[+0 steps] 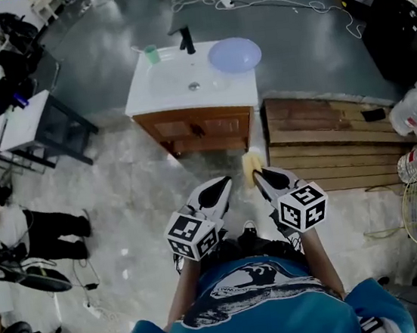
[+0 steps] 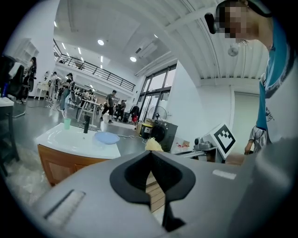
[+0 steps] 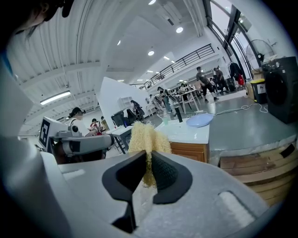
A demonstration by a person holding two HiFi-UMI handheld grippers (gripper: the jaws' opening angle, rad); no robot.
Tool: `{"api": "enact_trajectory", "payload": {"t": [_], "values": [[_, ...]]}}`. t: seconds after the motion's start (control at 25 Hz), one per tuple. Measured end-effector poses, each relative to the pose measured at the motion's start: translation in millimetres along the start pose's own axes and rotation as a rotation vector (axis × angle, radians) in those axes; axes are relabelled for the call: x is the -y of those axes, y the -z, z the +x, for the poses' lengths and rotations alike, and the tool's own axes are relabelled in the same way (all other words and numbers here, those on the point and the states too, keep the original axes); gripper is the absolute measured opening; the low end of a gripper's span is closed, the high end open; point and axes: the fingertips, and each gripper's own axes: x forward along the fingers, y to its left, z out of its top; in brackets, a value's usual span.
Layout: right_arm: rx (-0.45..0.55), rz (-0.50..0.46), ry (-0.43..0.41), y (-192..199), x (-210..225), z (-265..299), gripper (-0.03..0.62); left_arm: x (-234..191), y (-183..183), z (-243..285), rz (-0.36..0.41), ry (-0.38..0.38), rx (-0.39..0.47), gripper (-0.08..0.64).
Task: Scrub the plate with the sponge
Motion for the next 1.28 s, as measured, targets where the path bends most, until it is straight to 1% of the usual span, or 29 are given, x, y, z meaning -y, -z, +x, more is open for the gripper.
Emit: {"api": "enact_trajectory", "payload": {"t": [0.2, 0.36, 0.52, 0.76, 0.96, 1.28], "values": [[-0.013, 0.007, -0.031, -1.0, 9.4, 6.5, 0.034, 0.3, 0.4, 11.9, -0.002, -0.016, -0.010, 0.013], [-0.030, 0.028, -0.051, 1.9, 14.0, 11.2, 0.034, -5.1, 1.9, 18.3, -0.028, -0.034, -0.024, 0.013], [-0.035, 0.047, -0.048, 2.2, 25.5, 16.5, 0.034, -12.2, 2.4, 27.5, -0.048, -0.039, -0.029, 0.013], [-0.029, 0.073, -0.027, -8.0, 51.5, 30.6, 0.034, -28.0, -1.4, 52.6, -0.044, -0.025, -0.051, 0.014], [-0.037, 0.080, -0.016, -23.6, 71.3, 56.1, 0.034, -57.3, -13.6, 78.2, -0.048, -0.012, -0.057, 0.012], [-0.032, 0.087, 0.023, -71.3, 103.3, 110.7, 0.034, -119.4, -49.4, 120.5, -0.040, 0.022, -0.070, 0.013]]}}
